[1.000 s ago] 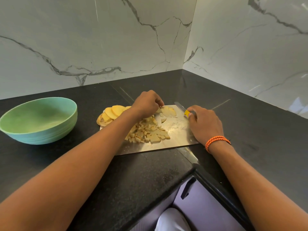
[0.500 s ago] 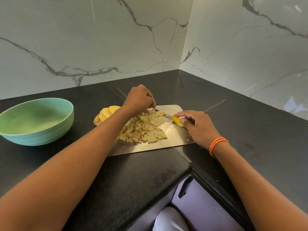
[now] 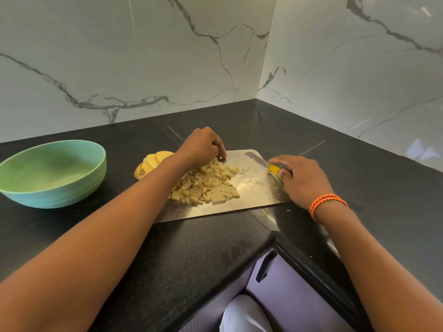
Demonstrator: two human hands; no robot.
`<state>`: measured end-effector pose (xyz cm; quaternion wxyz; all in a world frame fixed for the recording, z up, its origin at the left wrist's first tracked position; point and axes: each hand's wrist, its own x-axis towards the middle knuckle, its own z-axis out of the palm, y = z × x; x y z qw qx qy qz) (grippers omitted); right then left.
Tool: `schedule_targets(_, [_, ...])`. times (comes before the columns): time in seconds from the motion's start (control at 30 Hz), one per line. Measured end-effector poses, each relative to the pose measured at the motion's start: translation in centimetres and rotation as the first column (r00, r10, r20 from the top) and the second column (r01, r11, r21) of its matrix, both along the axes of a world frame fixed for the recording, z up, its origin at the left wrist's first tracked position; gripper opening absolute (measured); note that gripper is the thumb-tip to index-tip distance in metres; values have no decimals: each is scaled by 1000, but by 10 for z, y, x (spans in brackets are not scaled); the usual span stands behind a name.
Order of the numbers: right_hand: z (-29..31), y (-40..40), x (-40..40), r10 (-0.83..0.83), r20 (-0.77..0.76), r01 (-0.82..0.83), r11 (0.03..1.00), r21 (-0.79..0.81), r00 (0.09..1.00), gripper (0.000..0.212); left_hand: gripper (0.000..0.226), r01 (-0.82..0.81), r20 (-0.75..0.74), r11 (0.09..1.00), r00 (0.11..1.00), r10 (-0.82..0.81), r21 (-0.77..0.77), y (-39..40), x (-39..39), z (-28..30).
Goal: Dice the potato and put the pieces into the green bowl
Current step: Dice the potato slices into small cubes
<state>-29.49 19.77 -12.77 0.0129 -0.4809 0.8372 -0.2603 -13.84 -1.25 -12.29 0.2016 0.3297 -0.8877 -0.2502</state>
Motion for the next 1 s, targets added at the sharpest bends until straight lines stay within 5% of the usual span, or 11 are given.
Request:
schedule_targets(0.33, [18,0,16,95,148,-122,974,188,984,27,41,29,-22,998,999,-28,59,1,6,7])
schedule_targets(0.87, [-6,-24,53,357,160,-341,932,-122,920,31,35,34,-81,998,996,-29,62,-14,18,17])
schedule_targets(1.0, [-6,-22,52,383,147,-358,918,-171,912,31,18,246,-42,955,969,-243,163,-16,30,38])
